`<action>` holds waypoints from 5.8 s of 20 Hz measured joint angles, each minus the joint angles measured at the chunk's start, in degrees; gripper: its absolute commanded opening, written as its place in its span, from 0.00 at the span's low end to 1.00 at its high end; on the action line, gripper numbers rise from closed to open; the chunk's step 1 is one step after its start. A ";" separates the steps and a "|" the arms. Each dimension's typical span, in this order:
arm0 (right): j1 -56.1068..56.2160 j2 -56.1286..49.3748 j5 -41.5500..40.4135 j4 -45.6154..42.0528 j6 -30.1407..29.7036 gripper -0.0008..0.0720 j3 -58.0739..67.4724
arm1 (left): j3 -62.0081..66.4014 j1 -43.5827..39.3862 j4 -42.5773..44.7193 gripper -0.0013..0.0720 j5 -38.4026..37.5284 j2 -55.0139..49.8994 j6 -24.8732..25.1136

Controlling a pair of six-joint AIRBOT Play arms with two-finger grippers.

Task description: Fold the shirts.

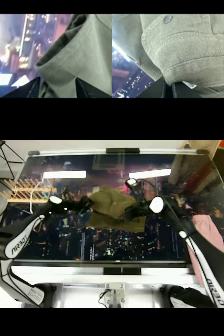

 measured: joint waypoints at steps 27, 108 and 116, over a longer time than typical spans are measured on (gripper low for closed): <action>-9.29 7.41 10.10 -1.95 16.11 0.95 -5.51 | -11.34 -4.50 13.09 0.08 -16.46 13.40 -0.37; -66.93 -0.02 26.32 -4.39 36.39 0.20 29.27 | 0.70 11.56 13.25 0.84 -34.71 35.17 3.32; -73.59 0.28 47.69 -22.10 35.23 0.20 27.50 | 0.70 11.56 13.25 0.83 -34.84 35.17 3.26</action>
